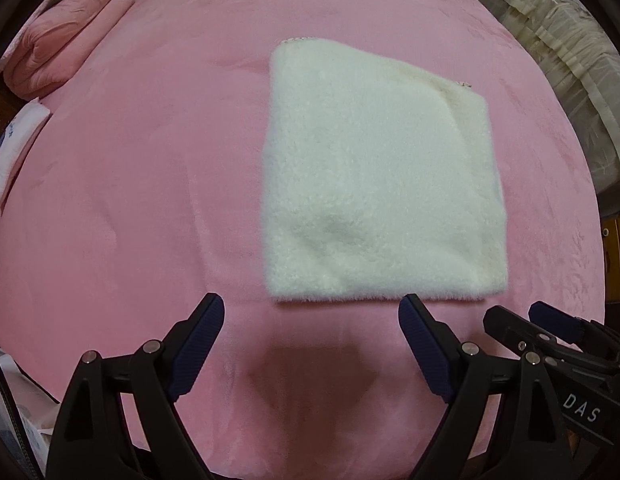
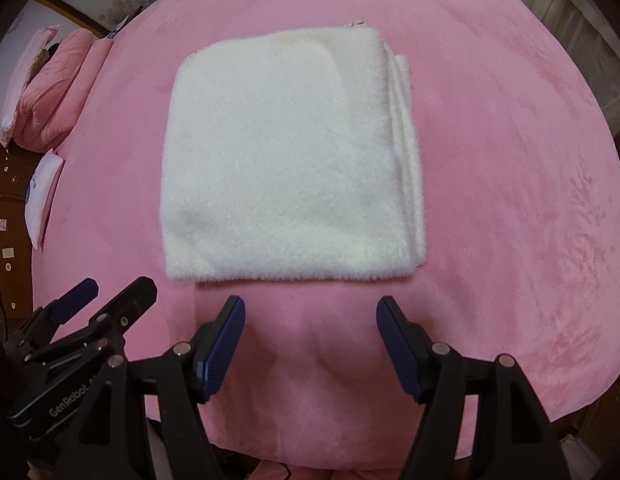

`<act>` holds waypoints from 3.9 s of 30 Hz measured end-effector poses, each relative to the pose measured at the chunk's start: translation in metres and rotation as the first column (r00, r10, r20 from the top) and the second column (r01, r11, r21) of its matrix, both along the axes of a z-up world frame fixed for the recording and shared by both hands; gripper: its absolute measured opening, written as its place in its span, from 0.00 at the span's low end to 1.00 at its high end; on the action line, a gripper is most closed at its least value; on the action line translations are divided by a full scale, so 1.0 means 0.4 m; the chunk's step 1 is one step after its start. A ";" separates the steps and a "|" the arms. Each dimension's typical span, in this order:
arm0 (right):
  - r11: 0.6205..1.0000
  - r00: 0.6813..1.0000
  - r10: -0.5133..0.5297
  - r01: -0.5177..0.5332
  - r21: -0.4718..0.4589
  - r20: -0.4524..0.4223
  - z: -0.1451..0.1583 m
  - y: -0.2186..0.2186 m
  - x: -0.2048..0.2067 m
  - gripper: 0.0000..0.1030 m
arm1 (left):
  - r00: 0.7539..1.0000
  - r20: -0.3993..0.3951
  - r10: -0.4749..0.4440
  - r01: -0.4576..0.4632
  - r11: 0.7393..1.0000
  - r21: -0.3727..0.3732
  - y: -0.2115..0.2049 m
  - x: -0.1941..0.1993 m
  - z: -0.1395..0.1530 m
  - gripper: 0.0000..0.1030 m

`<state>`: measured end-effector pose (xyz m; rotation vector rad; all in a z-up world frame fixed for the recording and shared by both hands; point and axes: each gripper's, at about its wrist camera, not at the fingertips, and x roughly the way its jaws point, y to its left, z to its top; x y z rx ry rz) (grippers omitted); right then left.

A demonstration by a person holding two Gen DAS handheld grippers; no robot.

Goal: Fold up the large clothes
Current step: 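Lower both open tools around the folded bundle's edge, then grasp the bundle with the right tool while the left tool grasps it too, lift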

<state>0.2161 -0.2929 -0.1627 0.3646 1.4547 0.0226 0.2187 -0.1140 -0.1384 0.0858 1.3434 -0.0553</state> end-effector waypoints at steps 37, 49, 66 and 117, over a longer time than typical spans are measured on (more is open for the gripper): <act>0.976 0.995 -0.089 0.095 0.197 -0.040 -0.281 -0.253 0.246 0.72 | 0.994 -0.106 -0.005 0.013 0.998 0.066 -0.038 0.315 -0.215 0.91; 0.875 0.990 -0.129 0.089 0.476 0.052 -0.388 -0.324 0.308 0.72 | 0.990 -0.136 0.038 -0.058 0.987 -0.148 0.021 0.413 -0.287 1.00; 0.881 0.977 -0.096 -0.005 0.472 0.190 -0.291 -0.284 0.307 0.35 | 0.998 0.038 0.058 -0.055 0.996 -0.075 0.014 0.308 -0.204 0.53; 0.686 0.866 0.068 -0.401 0.607 0.495 0.127 0.943 0.103 0.33 | 0.924 0.172 0.342 -0.295 0.922 -0.250 1.476 -0.028 0.212 0.25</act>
